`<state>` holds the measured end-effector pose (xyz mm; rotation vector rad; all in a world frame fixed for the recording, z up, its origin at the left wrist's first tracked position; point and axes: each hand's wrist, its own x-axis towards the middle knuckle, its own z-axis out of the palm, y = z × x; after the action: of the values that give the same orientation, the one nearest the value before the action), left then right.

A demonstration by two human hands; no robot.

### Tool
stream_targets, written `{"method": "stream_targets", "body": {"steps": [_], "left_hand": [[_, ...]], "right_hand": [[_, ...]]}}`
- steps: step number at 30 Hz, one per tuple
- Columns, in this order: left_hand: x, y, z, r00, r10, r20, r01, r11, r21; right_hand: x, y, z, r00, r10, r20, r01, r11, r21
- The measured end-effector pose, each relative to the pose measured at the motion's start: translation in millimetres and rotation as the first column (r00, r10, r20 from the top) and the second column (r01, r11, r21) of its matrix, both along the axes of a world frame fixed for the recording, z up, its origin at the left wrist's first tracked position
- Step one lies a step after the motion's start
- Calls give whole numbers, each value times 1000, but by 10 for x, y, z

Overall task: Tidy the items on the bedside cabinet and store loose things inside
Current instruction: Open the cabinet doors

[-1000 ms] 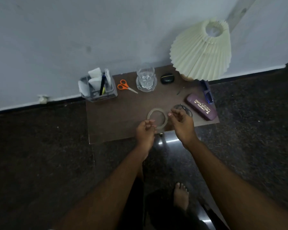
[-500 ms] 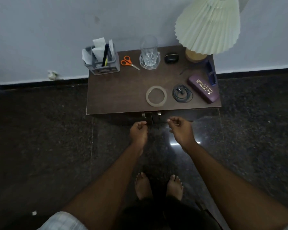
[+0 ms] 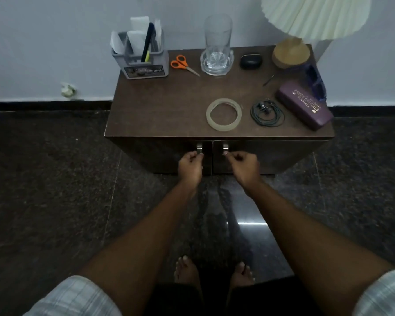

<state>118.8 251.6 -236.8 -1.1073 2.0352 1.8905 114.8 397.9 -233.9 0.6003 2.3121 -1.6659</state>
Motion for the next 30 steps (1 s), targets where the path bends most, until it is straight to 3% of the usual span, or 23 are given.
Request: {"method": "stream_targets", "body": {"steps": [6,10,19,25,30], "left_hand": [[10,-86,-168,991,-41,-131,35,998,-48],[36,-63,-108,989,-60,-138,59,998,-15],[144,-13,178,994,-95,-48,97,994,39],[52,-71,195,996,-79,-28,82,988,132],[3,-74,62,999,-28,-36,33,988,151]], "right_hand": [[25,39,-204,986,97,-138,-93,995,35],[-7,3,-114,994,64,-93,-71,995,-67],[-99,-41,82,997,58,50,-54,996,-70],[-110,-65,131,999,15,50,-18,998,63],[-109,-63,97,999,1,33,-4,997,82]]}}
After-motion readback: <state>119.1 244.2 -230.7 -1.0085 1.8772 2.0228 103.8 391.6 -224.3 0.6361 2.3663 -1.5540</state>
